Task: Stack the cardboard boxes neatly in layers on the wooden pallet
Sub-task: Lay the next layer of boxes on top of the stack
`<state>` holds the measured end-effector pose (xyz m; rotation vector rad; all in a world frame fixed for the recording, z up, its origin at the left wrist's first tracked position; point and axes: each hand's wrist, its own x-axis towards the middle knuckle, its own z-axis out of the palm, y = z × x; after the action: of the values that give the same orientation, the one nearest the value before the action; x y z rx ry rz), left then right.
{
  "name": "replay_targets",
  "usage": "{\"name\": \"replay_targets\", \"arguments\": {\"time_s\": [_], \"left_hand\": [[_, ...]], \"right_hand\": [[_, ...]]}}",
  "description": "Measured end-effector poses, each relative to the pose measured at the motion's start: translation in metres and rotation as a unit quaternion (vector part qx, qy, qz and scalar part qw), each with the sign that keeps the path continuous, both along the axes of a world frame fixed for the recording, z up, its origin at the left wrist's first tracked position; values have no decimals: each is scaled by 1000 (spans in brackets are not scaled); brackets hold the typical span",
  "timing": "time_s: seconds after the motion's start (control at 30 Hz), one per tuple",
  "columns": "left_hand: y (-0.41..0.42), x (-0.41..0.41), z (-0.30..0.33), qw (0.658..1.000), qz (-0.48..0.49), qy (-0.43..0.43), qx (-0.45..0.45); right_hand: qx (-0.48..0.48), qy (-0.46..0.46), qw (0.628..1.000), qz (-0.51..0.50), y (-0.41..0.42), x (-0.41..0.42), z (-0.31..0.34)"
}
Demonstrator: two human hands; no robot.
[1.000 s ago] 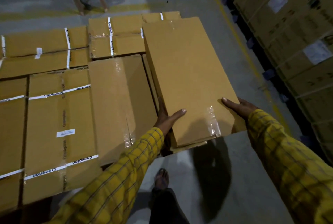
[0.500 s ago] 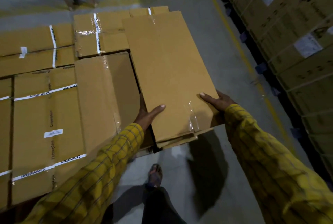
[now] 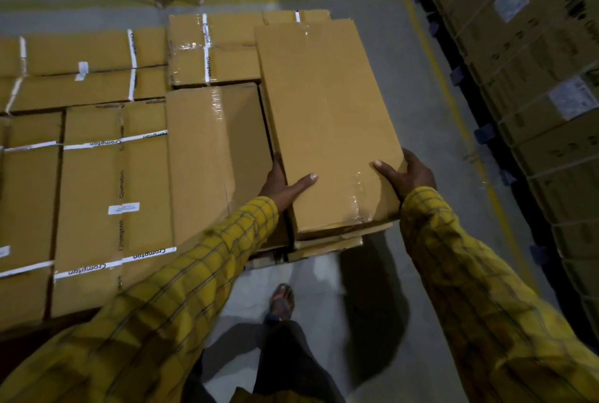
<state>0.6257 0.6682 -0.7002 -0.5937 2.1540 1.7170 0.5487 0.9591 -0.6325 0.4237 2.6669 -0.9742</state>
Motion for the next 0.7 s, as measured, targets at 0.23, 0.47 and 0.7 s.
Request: {"name": "replay_targets", "arguments": {"time_s": [0.23, 0.47, 0.7], "left_hand": [[-57, 67, 79, 992, -50, 42, -105], [-211, 214, 148, 983, 93, 121, -106], [-300, 398, 182, 959, 204, 154, -123]], "right_hand": [[172, 87, 979, 73, -85, 40, 40], [-39, 140, 955, 257, -310, 151, 82], [-170, 113, 889, 410, -503, 310, 122]]}}
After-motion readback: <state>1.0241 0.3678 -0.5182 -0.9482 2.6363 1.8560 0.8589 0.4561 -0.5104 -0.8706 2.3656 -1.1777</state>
